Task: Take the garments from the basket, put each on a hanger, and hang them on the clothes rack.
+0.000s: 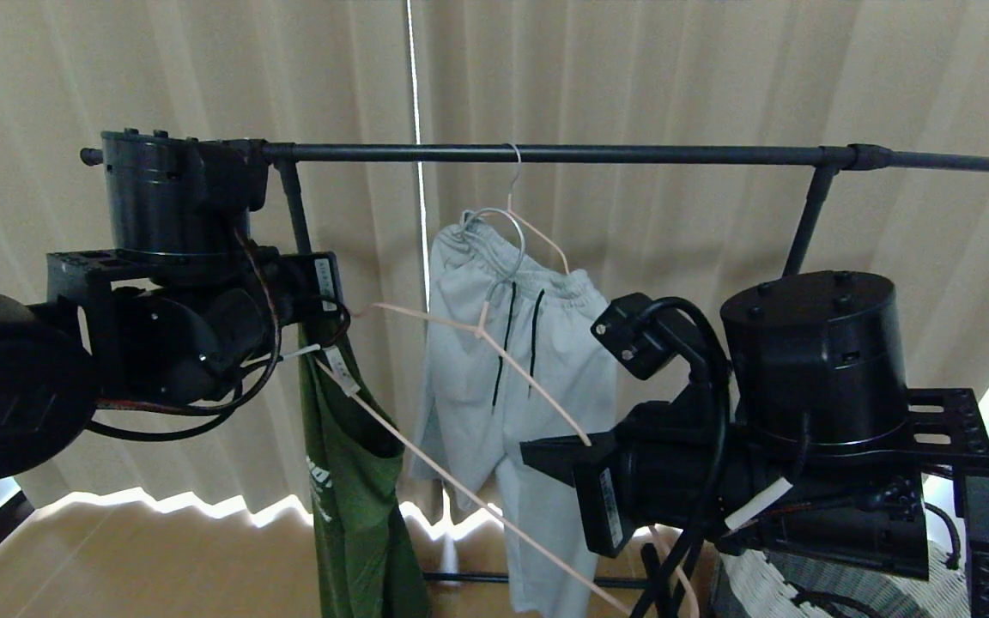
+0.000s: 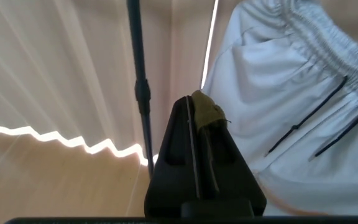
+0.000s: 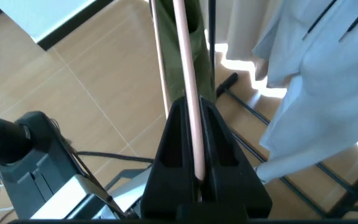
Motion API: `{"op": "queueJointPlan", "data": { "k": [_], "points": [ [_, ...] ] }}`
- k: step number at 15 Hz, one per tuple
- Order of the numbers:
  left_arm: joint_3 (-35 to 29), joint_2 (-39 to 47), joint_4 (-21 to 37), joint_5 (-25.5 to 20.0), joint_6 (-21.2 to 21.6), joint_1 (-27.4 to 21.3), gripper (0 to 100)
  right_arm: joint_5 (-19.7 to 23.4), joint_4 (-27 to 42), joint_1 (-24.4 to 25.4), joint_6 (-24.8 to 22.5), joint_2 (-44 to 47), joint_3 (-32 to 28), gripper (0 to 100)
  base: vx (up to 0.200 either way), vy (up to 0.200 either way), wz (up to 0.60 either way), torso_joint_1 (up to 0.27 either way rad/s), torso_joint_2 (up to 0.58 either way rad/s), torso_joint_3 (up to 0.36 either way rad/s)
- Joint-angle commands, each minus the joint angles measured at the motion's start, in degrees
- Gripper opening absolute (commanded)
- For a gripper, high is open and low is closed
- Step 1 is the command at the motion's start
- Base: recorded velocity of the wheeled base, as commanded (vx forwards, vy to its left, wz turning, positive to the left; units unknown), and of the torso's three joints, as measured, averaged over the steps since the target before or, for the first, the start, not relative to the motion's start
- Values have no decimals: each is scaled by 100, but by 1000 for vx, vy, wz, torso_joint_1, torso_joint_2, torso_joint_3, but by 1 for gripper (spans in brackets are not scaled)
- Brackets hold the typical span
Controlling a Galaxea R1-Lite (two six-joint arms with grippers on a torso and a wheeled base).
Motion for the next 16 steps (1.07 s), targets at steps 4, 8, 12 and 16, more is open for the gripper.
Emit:
{"op": "queueJointPlan", "data": {
  "k": [4,8,12,16],
  "points": [
    [60,-87,49,16,34,25,0,-304,-84,-33,48,151,-48,0,0,0,0,0,0,0],
    [500,-403,40,16,491,253,0,-541,-40,-279,285,309,-206,0,0,0,0,0,0,0],
    [693,-456,40,16,631,271,0,-691,-67,-420,294,309,-259,0,0,0,0,0,0,0],
    [649,-412,23,16,667,271,0,-665,-76,-411,408,195,-171,0,0,0,0,0,0,0]
  ]
}}
